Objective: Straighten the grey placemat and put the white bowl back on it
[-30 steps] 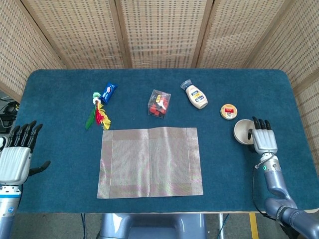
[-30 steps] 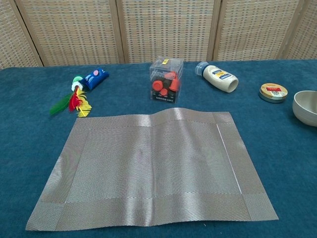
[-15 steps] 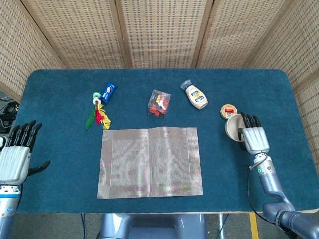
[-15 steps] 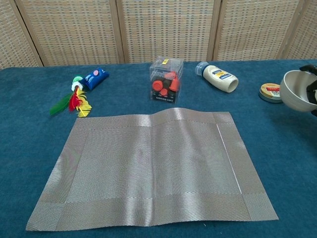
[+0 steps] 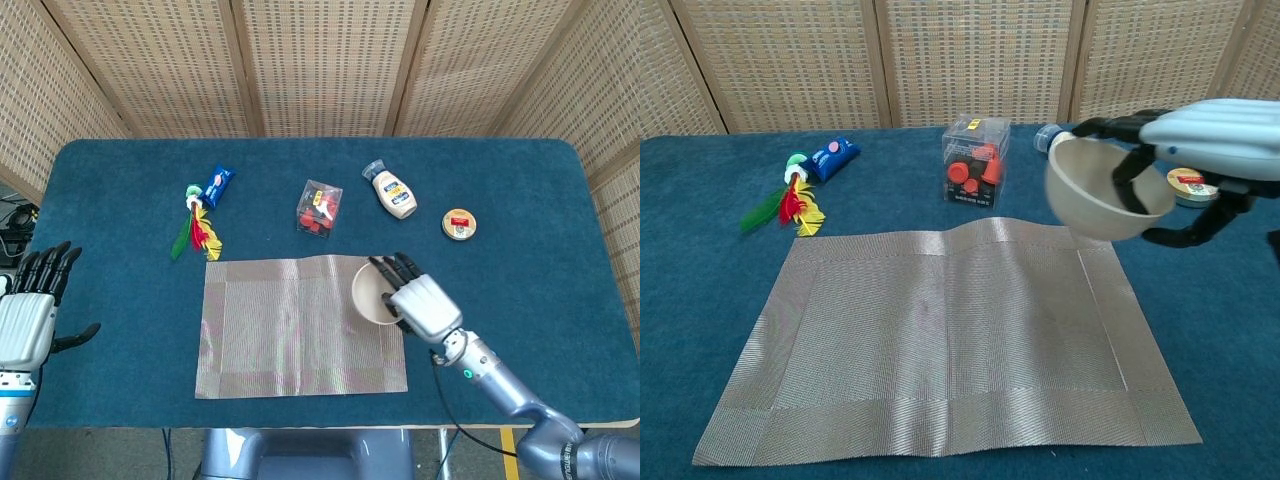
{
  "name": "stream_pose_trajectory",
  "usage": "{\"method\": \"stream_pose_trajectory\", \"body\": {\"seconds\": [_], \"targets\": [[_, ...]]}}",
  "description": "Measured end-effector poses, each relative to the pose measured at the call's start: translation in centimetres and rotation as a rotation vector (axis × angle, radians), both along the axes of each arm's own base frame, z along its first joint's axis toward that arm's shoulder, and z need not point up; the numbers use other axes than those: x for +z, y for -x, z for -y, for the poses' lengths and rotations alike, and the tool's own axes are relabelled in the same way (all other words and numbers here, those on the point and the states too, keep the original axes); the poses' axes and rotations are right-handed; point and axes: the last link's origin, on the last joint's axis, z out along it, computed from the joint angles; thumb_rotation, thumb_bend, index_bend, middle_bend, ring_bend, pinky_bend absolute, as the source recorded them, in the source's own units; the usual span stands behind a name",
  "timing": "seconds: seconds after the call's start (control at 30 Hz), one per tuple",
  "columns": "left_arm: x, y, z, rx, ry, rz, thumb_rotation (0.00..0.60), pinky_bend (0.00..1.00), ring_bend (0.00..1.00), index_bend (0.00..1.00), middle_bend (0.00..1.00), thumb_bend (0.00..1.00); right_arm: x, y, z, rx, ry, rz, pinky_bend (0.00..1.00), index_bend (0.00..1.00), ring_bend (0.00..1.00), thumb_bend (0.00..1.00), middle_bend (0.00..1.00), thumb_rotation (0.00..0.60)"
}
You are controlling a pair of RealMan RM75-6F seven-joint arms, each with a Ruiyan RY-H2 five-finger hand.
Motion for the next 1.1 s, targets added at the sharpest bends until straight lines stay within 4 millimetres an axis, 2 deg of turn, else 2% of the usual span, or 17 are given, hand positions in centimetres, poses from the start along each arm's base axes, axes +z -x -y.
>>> {"method": "stream_pose_trajectory", "body": {"seconds": [0.13,0.23,0.43,0.63,0.83,1.1], "targets": [[0.0,0.0,-0.1,0.001,0.01,0.006,0.6,0.0,0.0,0.0,0.0,0.0,-2.0,-4.4,0.0,0.136,-0.089,-0.075,0.0,0.72,0.0,0.58,0.0,0.6],[0.1,0.1,-0.2,0.005,0.015,0.013,0.6,0.0,0.0,0.0,0.0,0.0,-3.7,-6.8,0.0,0.196,-0.114,-0.098,0.0,0.72,0.0,0.59,0.0,0.6],[0.1,0.3,-0.5,0.015,0.023,0.021,0.6,0.0,0.0,0.0,0.0,0.0,-7.2,-9.9,0.3,0.24,-0.146,-0.126,0.0,0.72,0.0,0.59,0.0,0.6],[0.2,0.6,-0.7,0.024,0.029,0.023,0.6,0.0,0.0,0.0,0.0,0.0,-9.9,-10.8,1.1,0.241,-0.146,-0.167,0.0,0.72,0.0,0.59,0.0,0.6],[-0.2,0.7,-1.0,0.036,0.047,0.019,0.6,0.0,0.0,0.0,0.0,0.0,-12.0,-10.8,1.3,0.242,-0.148,-0.203,0.0,0.72,0.0,0.59,0.0,0.6],[-0.4,0.7,-1.1,0.039,0.054,0.02,0.6,0.0,0.0,0.0,0.0,0.0,-13.5,-9.9,1.5,0.239,-0.133,-0.255,0.0,0.72,0.0,0.58,0.0,0.6]]}}
